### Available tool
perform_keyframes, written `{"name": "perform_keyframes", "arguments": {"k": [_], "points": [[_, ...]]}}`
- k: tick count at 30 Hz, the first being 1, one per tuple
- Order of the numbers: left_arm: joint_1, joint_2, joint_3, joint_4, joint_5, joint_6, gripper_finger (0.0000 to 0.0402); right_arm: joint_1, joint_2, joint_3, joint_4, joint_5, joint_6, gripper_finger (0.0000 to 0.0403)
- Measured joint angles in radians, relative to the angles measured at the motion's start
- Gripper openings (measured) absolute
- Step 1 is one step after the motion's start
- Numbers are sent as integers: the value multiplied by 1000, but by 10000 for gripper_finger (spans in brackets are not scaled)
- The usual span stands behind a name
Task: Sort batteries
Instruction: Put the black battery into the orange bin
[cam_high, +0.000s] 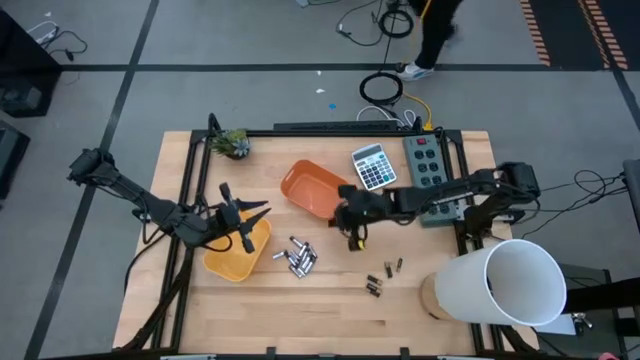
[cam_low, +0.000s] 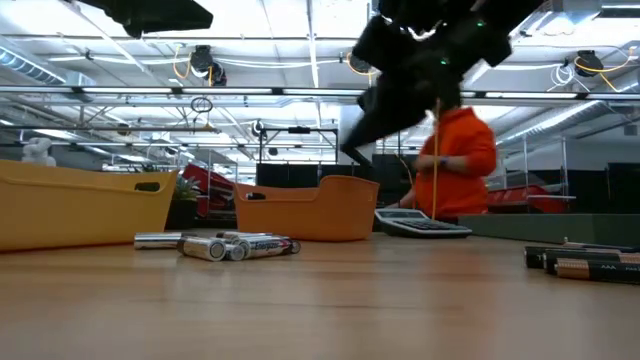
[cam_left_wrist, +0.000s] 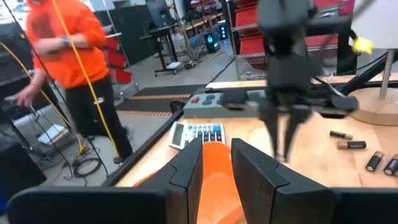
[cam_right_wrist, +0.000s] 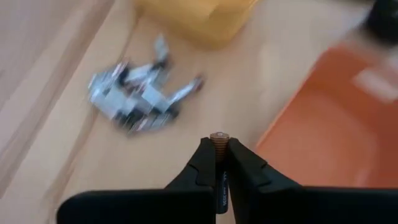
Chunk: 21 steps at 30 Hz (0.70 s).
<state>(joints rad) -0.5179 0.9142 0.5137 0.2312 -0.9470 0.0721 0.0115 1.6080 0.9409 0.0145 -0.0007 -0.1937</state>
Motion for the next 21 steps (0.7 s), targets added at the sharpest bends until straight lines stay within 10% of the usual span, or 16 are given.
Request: {"name": "perform_keyframes", "arguments": {"k": [10,21], "points": [[-2,0,-4,-152,57,-220,95,-177,-2,1,163,-34,3,16],[2,54,-4,-164,175,-271,95,-223,-2,2,178,-57,48,132]]}}
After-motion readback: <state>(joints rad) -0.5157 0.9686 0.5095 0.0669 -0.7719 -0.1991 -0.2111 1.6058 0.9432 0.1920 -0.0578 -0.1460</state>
